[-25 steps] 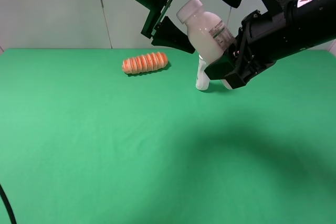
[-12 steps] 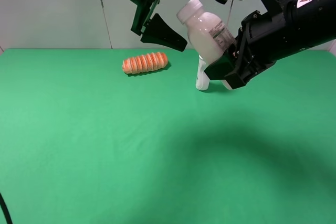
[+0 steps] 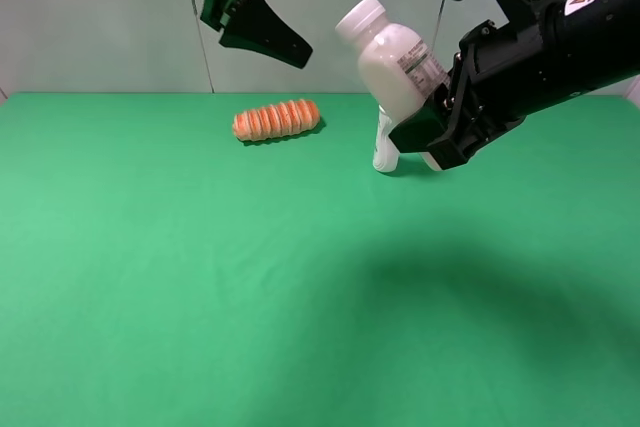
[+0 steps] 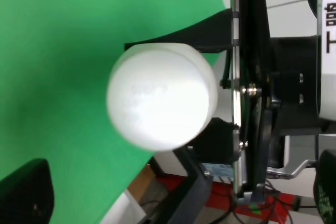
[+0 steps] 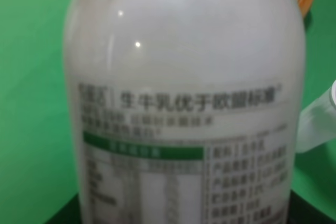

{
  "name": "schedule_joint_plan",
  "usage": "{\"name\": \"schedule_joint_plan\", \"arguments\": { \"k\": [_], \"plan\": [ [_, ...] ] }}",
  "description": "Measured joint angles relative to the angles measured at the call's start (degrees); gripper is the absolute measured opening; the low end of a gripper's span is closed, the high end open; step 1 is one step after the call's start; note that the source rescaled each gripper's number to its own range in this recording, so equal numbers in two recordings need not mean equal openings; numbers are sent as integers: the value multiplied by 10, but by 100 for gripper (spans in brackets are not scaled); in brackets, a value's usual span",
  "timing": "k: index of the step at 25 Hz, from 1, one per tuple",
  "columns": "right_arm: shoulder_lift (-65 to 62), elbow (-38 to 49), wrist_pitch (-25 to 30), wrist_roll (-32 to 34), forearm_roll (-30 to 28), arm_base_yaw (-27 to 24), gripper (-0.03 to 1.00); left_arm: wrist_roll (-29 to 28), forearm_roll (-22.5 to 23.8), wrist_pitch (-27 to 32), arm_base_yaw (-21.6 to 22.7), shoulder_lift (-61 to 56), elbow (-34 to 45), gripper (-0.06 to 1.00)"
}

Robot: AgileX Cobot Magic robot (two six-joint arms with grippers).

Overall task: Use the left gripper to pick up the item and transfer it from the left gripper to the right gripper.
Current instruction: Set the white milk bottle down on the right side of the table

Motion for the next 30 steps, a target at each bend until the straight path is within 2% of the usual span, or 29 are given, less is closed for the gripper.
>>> {"name": "schedule_joint_plan", "arguments": {
  "k": [9,12,18,30],
  "plan": [
    [0,0,0,0,0,0,2,-2,33,7,54,-63,0,100],
    [0,0,0,0,0,0,2,-13,76,8,65,-89,0,100],
    [0,0,0,0,0,0,2,-58,199,11,68,-147,0,100],
    [0,0,0,2,0,0,2,-125,366,16,68,-272,0,100]
  ]
}}
